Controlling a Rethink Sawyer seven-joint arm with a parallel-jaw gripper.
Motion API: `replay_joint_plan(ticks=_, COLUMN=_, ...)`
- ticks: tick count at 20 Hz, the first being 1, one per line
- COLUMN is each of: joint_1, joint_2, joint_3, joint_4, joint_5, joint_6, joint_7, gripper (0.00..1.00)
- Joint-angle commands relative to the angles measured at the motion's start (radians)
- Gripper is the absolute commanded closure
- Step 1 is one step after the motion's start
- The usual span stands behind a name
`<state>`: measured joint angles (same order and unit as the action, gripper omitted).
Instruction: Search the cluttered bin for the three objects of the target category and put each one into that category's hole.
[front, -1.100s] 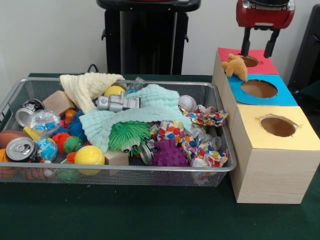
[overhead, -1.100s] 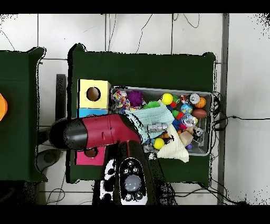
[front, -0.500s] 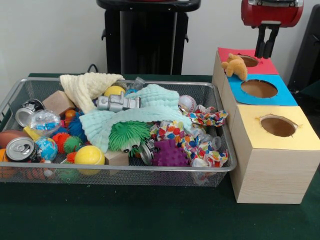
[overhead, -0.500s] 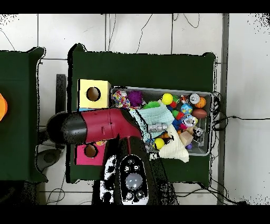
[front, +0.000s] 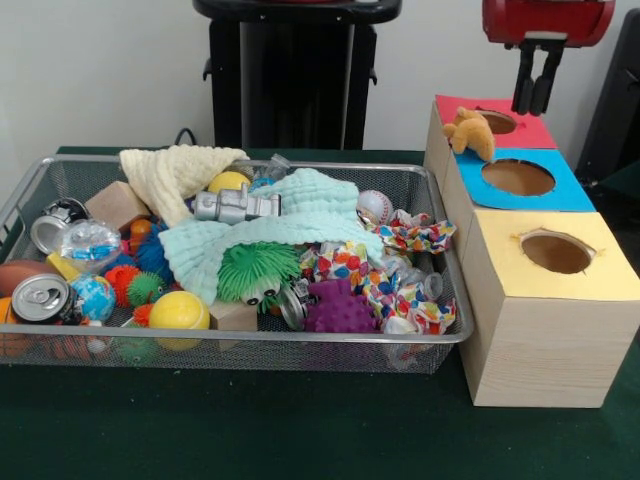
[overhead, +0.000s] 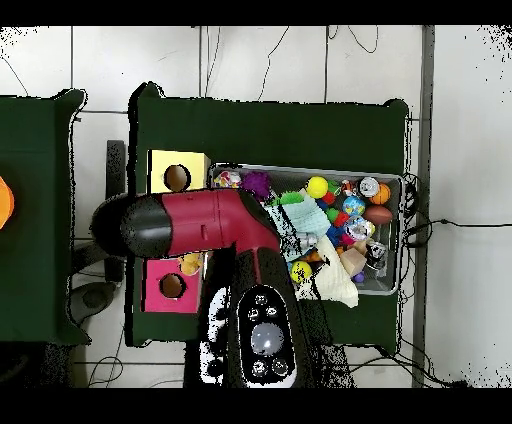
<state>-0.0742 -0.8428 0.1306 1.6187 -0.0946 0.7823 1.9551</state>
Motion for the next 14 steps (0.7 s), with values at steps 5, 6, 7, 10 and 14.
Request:
replay_joint_plan(ticks=5, joint_1=-0.106, joint_2=0.107, joint_3=0.018, joint_4=-0.057, joint_5=-0.048, joint_6=0.053, joint_7=-0.017, gripper=1.0)
replay_joint_plan(ticks=6, joint_1=-0.12, joint_2=0.085, joint_3=0.018, joint_4=-0.001, joint_5=-0.052, joint_6=0.013, joint_7=-0.026, gripper=1.0)
replay_joint_plan(ticks=7, joint_1=-0.129, joint_2=0.088, joint_3=0.022, joint_4=0.001, joint_5=-0.055, joint_6=0.008, joint_7=-0.036, gripper=1.0)
replay_joint_plan(ticks=10, joint_1=-0.171, joint_2=0.112, joint_3=0.038, joint_4=-0.016, joint_5=-0.065, joint_6=0.004, joint_7=-0.075, gripper=1.0)
replay_joint_plan(ticks=14, joint_1=-0.206, joint_2=0.172, joint_3=0.07, joint_4=-0.02, joint_5=-0.064, joint_6=-0.039, joint_7=-0.077, gripper=1.0)
